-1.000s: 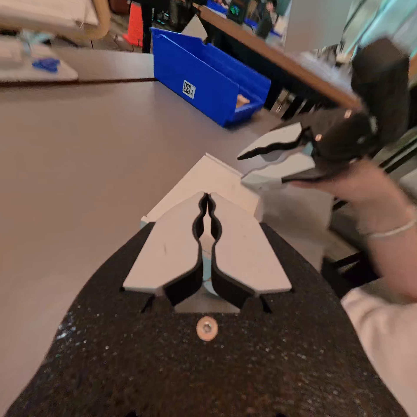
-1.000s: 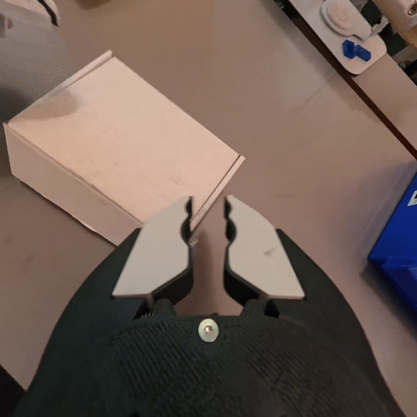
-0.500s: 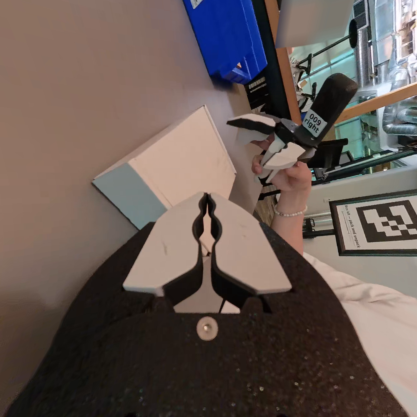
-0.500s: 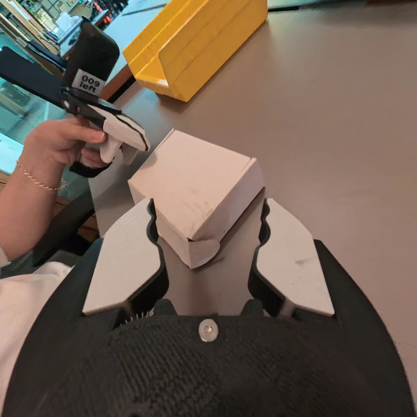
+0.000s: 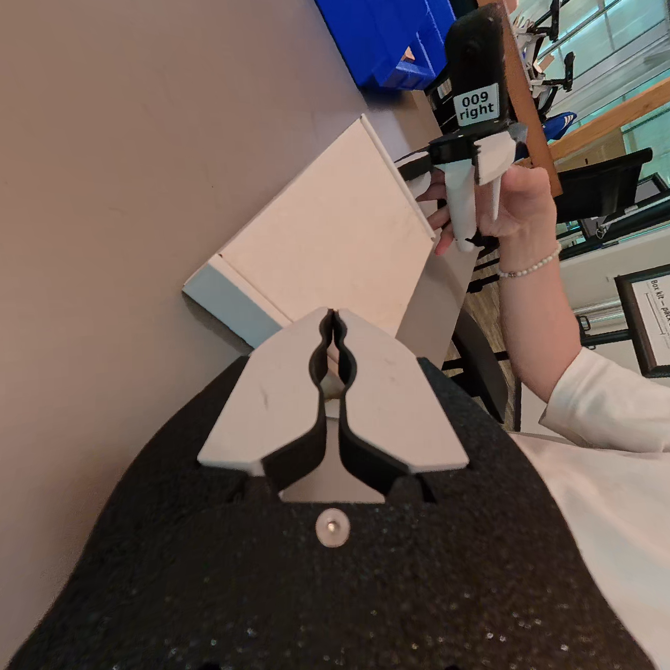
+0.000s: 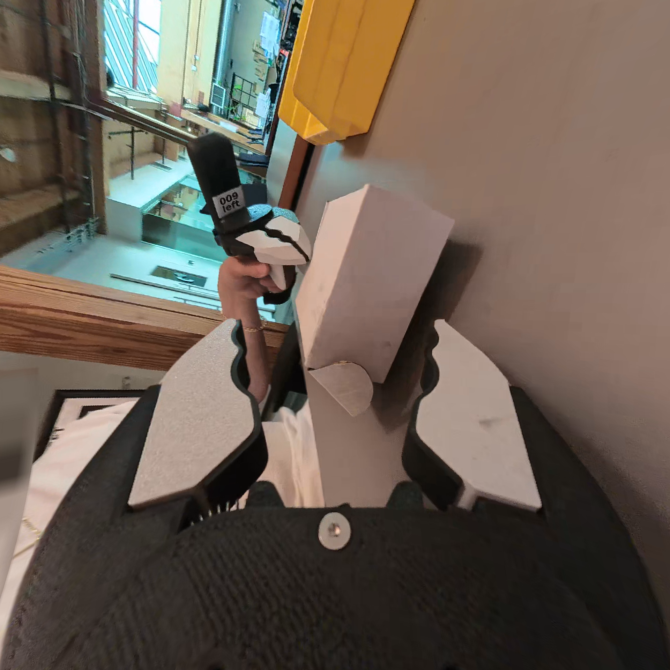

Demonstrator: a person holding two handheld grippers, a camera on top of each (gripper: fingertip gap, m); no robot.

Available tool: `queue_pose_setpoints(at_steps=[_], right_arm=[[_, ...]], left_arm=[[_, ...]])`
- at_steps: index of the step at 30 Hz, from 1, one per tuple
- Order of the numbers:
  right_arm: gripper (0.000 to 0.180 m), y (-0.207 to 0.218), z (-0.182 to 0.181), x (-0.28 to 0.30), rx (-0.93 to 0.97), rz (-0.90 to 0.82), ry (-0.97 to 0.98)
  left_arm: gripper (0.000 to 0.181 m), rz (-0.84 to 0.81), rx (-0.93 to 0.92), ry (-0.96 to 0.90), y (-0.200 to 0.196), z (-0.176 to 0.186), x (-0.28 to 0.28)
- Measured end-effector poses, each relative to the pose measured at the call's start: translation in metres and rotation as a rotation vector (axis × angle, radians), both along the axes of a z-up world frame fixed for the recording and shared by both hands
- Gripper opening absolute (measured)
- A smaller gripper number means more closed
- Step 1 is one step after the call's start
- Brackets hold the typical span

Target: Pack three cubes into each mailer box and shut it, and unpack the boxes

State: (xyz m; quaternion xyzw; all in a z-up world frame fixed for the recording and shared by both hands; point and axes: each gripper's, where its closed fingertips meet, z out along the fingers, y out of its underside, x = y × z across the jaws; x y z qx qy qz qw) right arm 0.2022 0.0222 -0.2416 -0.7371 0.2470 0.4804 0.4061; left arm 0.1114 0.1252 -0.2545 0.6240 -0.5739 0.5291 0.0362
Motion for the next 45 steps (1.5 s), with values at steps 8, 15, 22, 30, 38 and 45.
queue_pose_setpoints(at_steps=[8,15,22,30,38,45], right_arm=[[0.089,0.023,0.0,-0.029,-0.104,0.179,0.194],[0.087,0.05,-0.002,-0.051,-0.138,0.281,0.221],[0.08,0.048,-0.002,-0.056,-0.113,0.308,0.269],[0.08,0.018,0.039,-0.037,0.089,0.308,0.465],[0.08,0.002,0.062,-0.049,0.171,0.432,0.564],[0.08,0.004,0.061,-0.074,0.144,0.529,0.588]], left_arm=[[0.0,0.023,-0.005,-0.061,0.006,0.001,-0.005],[0.0,0.024,0.037,-0.097,0.008,0.001,-0.007],[0.004,-0.047,0.287,-0.345,0.009,0.015,-0.012],[0.075,-0.067,1.066,-1.108,0.008,0.109,-0.038],[0.095,-0.335,1.927,-1.388,-0.029,0.089,-0.025],[0.099,-0.517,1.927,-1.497,-0.064,0.068,-0.015]])
